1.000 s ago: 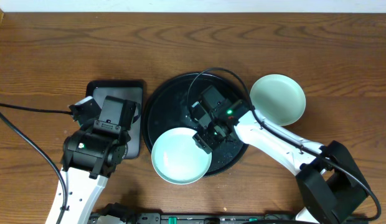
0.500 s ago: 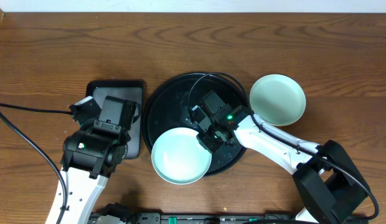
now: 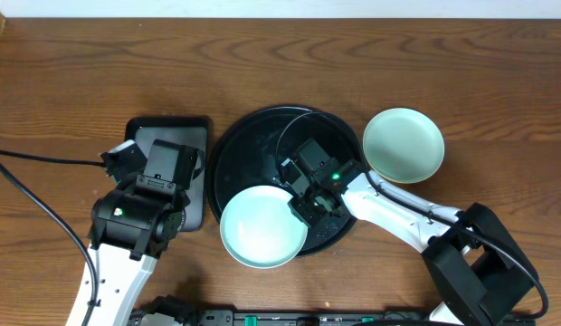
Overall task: Clean dirty plates on tray and stack at the side
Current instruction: 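Move the right gripper back to the remaining light-blue plate on tray, then grip the plate rim with the right gripper and slide it to tray center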
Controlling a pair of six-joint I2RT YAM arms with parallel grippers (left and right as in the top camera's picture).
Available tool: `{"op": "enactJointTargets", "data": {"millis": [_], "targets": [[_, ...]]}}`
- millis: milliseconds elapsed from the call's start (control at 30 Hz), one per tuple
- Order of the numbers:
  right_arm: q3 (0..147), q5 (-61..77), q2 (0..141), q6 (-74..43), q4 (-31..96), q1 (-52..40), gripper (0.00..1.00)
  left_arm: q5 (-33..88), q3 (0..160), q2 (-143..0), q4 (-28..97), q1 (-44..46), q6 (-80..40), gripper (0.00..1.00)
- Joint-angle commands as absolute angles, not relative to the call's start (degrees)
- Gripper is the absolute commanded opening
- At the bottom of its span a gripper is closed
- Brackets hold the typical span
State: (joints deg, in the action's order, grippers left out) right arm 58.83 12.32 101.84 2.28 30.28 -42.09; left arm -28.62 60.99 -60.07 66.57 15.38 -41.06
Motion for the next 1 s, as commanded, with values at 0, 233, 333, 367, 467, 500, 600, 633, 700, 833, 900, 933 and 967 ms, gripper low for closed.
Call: {"op": "enactJointTargets", "data": {"millis": [0,233,333,367,467,500,600,633,700,833,900,933,967], "targets": [[58.61,12.25,102.35,2.17,29.54,-42.85,0.26,-28.93,60.42,-60.23,66.59,15.14,-40.53,0.08],[58.61,12.25,102.35,2.2,29.52,-42.85,0.17,-28.93,60.42,-60.23,66.59,15.14,-40.53,0.08],[58.59,12.27,102.35,2.17,29.47,-42.85,0.22,-28.93,60.42,-60.23,66.65,15.14,-40.53,0.08],[58.59,12.27,102.35,2.17,29.43,-42.85,0.22,-28.93,60.42,-60.23,66.74,15.14,-40.53,0.08],[58.57,12.29,102.35,2.15,29.36,-42.87,0.15,-28.93,60.42,-60.23,66.76,15.14,-40.53,0.08],[58.5,12.29,102.35,2.09,29.32,-42.87,0.14,-28.93,60.42,-60.23,66.76,15.14,-40.53,0.08],[58.37,12.27,102.35,0.64,29.32,-42.87,0.14,-28.93,60.42,-60.23,66.76,15.14,-40.51,0.08],[58.37,12.27,102.35,0.64,29.36,-42.87,0.13,-28.93,60.42,-60.23,66.76,15.14,-40.53,0.08],[58.37,12.25,102.35,0.67,29.36,-42.85,0.11,-28.95,60.42,-60.23,66.76,15.14,-40.51,0.08],[58.35,12.27,102.35,0.64,29.36,-42.87,0.11,-28.95,60.42,-60.23,66.76,15.14,-40.53,0.08],[58.35,12.27,102.35,-0.23,29.34,-42.87,0.11,-28.95,60.42,-60.23,66.76,15.14,-40.51,0.08],[58.33,12.27,102.35,-0.21,29.34,-42.87,0.11,-28.95,60.42,-60.23,66.76,15.14,-40.53,0.08],[58.33,12.27,102.35,-0.21,29.34,-42.87,0.11,-28.95,60.42,-60.23,66.76,15.14,-40.53,0.08]]}}
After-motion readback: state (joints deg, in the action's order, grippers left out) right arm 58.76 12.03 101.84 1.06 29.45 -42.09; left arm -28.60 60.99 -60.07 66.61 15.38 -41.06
